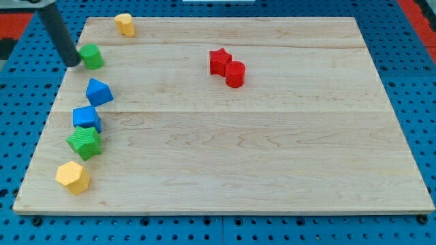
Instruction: Push the green circle into the red star
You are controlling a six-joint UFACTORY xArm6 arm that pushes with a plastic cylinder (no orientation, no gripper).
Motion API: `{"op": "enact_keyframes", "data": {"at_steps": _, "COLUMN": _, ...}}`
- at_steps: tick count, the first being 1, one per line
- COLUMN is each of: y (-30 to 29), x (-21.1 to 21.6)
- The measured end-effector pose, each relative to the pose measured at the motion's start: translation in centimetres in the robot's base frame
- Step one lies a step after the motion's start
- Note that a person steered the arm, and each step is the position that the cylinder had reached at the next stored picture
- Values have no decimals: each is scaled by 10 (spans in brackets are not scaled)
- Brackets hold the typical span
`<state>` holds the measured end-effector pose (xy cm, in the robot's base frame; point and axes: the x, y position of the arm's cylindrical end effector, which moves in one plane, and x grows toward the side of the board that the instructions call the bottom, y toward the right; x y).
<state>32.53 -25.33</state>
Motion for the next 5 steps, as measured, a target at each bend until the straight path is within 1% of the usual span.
{"op": "enact_keyframes", "data": {"at_steps": 1, "y": 0, "x": -10}}
{"op": "enact_keyframes", "data": {"at_steps": 2, "y": 15, "x": -25}}
{"op": "enact_keyframes", "data": {"at_steps": 4, "y": 158, "x": -20}}
{"op": "enact_keyframes", "data": {"at_steps": 5, "y": 183, "x": -21}}
